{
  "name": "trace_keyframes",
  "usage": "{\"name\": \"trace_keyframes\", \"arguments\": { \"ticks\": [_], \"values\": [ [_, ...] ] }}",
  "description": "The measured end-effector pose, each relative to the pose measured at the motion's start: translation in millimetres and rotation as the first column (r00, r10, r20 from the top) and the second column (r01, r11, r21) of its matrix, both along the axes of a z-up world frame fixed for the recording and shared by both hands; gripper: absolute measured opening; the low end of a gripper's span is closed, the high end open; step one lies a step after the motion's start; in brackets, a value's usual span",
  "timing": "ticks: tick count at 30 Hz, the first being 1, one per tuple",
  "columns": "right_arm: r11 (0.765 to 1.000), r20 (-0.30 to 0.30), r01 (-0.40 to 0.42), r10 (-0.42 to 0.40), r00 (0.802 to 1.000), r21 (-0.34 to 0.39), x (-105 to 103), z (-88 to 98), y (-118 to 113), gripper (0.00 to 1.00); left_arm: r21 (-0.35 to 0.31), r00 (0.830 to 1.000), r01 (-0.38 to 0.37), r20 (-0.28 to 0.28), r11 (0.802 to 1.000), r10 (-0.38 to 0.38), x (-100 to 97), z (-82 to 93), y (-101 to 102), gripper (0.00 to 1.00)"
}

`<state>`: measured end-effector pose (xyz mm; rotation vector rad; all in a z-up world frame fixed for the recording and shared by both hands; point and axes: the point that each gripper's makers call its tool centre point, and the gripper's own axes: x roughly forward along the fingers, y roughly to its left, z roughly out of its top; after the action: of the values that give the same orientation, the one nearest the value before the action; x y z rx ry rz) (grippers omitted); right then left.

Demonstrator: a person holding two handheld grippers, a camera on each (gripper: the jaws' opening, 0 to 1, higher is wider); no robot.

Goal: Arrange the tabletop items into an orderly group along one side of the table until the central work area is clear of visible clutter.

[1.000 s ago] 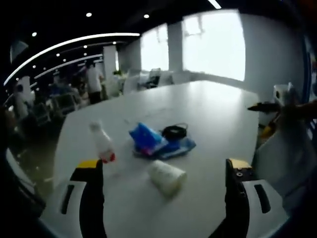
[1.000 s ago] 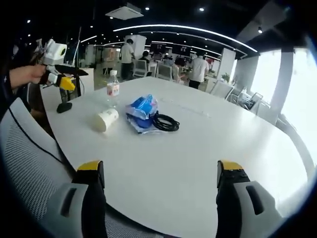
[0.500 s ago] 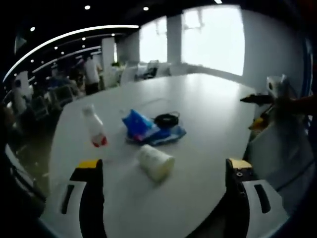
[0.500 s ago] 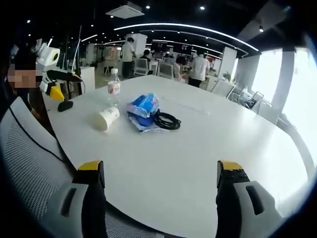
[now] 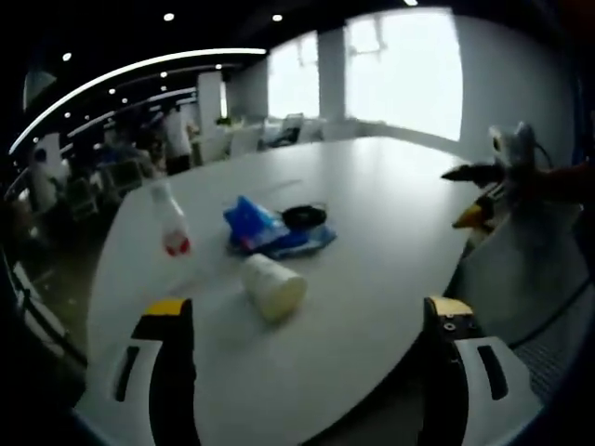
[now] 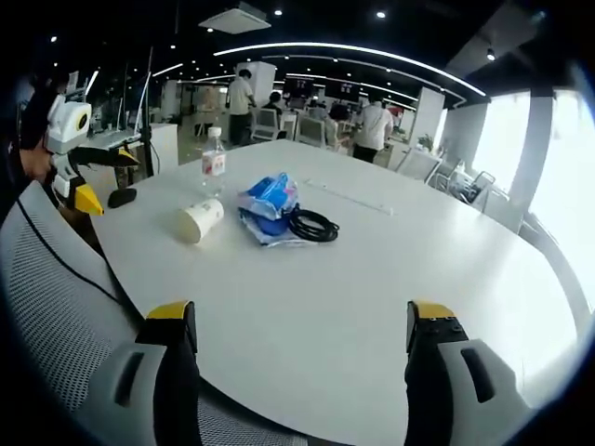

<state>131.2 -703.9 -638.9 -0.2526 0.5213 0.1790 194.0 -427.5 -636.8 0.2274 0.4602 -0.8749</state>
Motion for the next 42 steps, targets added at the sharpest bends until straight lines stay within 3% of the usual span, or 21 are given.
{"name": "trace_keyframes", "arguments": {
  "ticks": [9, 14, 19, 22, 26, 30, 33, 35, 42],
  "values": [
    [1.0, -0.01, -0.005, 0.005, 1.0, -0.004, -1.1, -1.9, 1.0, 0.93, -0.013, 1.0, 0.0, -0.013, 1.0, 0.0, -9.1, 3.0, -6.7, 1.0],
    [1.0, -0.014, -0.007, 0.007, 1.0, -0.004, -1.5, -2.5, 1.6, 0.93, 0.036, 1.0, 0.01, -0.023, 0.999, -0.009, -18.3, -9.4, -7.0, 1.0],
    [1.0, -0.034, -0.014, 0.014, 0.999, -0.007, -2.9, -4.5, 3.0, 0.92, 0.045, 1.0, 0.016, -0.003, 0.999, -0.015, -14.7, -8.4, -6.6, 1.0],
    [0.999, -0.051, -0.004, 0.007, 0.999, 0.044, -4.2, -1.8, 3.2, 0.91, 0.05, 1.0, 0.027, -0.003, 0.998, -0.026, -16.1, -9.4, -8.3, 1.0],
    [0.998, -0.074, -0.016, 0.02, 0.997, 0.056, -2.7, -0.5, 3.6, 0.92, 0.049, 1.0, 0.019, 0.006, 0.999, -0.02, -15.7, -5.3, -7.7, 0.99],
    [0.998, -0.071, -0.044, 0.047, 0.996, 0.037, 7.4, 5.4, 5.9, 0.93, 0.012, 1.0, -0.006, -0.004, 1.0, 0.007, -15.0, 0.4, -8.4, 0.99],
    [0.996, -0.067, -0.072, 0.075, 0.995, 0.045, 18.6, 10.4, 12.2, 0.95, 0.023, 1.0, -0.009, 0.021, 1.0, 0.008, -13.3, 1.8, -7.7, 1.0],
    [0.994, -0.07, -0.097, 0.1, 0.993, 0.044, 26.5, 12.9, 17.3, 0.96, 0.0, 1.0, -0.018, 0.003, 1.0, 0.018, -12.8, 1.4, -7.4, 1.0],
    [0.985, -0.093, -0.164, 0.169, 0.981, 0.056, 52.9, 18.7, 33.7, 0.96, 0.014, 1.0, -0.022, 0.019, 1.0, 0.022, -12.2, -1.2, -5.0, 1.0]
  ]
}}
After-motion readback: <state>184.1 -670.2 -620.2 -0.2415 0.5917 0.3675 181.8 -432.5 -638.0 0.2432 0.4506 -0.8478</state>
